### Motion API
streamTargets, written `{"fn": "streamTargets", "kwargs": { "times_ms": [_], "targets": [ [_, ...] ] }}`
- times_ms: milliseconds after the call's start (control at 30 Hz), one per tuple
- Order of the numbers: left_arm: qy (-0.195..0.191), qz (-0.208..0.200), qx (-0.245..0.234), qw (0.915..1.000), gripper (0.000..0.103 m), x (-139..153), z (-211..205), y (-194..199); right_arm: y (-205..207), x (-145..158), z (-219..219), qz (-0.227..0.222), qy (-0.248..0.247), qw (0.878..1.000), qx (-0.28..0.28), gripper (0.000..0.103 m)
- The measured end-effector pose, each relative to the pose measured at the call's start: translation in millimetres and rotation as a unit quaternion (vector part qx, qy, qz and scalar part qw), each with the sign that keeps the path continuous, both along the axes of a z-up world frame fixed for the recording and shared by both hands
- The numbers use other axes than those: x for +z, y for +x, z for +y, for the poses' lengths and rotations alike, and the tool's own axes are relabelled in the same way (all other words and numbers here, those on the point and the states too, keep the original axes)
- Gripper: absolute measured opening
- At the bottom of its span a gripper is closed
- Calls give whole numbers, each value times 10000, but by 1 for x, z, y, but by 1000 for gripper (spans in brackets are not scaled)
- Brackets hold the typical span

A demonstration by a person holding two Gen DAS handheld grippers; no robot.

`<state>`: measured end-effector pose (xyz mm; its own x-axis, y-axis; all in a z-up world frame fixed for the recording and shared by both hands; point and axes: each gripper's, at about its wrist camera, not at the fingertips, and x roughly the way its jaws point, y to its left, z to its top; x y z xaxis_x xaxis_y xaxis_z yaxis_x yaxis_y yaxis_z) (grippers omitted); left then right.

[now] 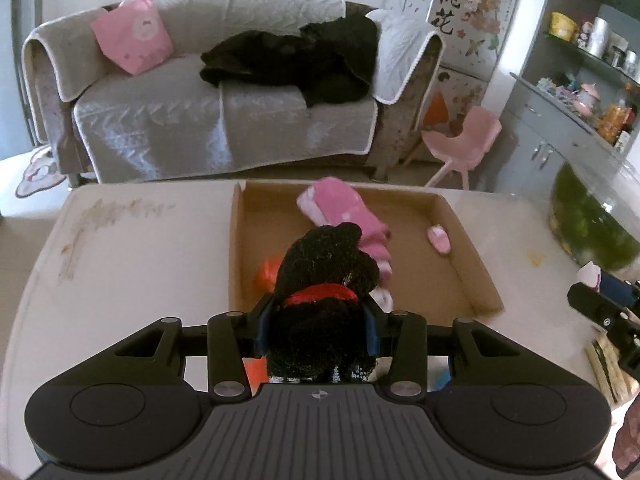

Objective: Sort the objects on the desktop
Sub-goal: 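Carry both socks into the box and open both tools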

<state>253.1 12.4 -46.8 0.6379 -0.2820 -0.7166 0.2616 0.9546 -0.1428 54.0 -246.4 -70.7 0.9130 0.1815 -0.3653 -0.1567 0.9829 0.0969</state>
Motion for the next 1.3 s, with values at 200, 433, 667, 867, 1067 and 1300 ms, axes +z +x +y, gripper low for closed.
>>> {"fn": "streamTargets", "kwargs": {
  "times_ms": [200,433,667,867,1067,1300],
  "targets": [
    [309,181,26,9994,50,-27,-20,73,62,-32,-5,458,-4,9989,74,42],
    [661,617,56,9959,50,-84,-33,133,100,-69,2,953,-166,9952,134,42],
    [839,643,-12,9944,50,-100,-42,157,103,-78,7,1192,-290,9923,191,42],
    [904,704,-35,9934,52,-107,-51,167,108,-79,9,1353,-391,9898,202,45],
    [897,571,145,9942,74,-89,-49,161,89,-58,2,1071,-395,9934,69,64],
    [913,85,25,9958,86,-50,-43,123,39,-26,-9,695,-241,9973,3,66]
  ]
}}
